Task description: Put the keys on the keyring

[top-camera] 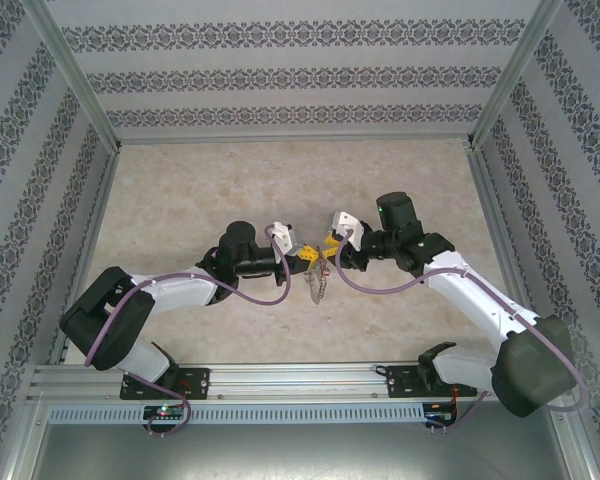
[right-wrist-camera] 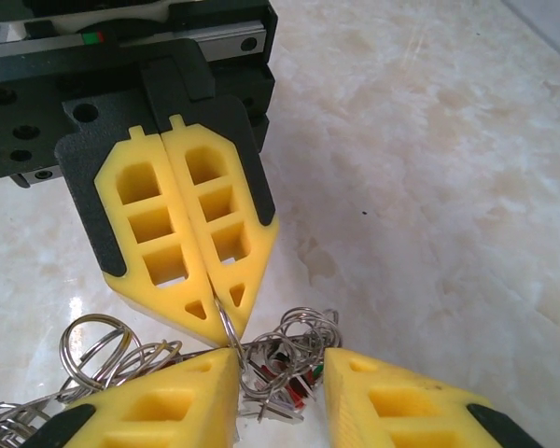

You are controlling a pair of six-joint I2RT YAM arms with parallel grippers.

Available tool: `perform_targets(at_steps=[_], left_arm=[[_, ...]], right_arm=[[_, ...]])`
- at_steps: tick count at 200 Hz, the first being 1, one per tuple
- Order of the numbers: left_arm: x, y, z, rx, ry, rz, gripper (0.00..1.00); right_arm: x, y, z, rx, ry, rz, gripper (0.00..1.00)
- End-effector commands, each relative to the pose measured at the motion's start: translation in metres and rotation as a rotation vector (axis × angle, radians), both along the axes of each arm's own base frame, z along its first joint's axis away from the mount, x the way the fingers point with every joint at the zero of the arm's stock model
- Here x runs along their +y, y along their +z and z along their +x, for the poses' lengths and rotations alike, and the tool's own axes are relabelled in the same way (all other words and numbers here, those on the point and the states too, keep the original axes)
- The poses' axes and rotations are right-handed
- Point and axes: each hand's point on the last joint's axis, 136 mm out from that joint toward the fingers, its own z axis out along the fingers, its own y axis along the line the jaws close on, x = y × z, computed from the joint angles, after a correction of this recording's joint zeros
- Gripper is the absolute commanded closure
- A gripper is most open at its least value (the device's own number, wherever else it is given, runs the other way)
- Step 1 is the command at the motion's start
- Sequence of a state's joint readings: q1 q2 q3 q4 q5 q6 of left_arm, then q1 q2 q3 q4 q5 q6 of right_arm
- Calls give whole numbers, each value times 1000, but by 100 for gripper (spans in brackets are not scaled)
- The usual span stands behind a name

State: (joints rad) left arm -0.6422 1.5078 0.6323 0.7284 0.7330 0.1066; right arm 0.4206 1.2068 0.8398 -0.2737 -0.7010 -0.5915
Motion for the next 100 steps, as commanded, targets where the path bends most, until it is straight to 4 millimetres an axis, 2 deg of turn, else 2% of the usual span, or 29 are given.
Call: perform_targets(at_steps=[1,54,78,90,100], left_arm=[[-7,33,-8,-102,-50,-52,100],[-8,39,-8,-111,-60,-65,100],[-9,39,-8,-108,-67,-60,100],[-9,40,-8,-108,-68,-67,100],[-10,40,-8,-106,-68,-72,100]], right_arm=[[-1,0,-2,-10,35,0,68],[9,-1,-1,46,81,24,73],[12,3,-2,49,100,40,78],[15,4,-4,60,111,45,87],[15,3,-5,72,116,39,88]])
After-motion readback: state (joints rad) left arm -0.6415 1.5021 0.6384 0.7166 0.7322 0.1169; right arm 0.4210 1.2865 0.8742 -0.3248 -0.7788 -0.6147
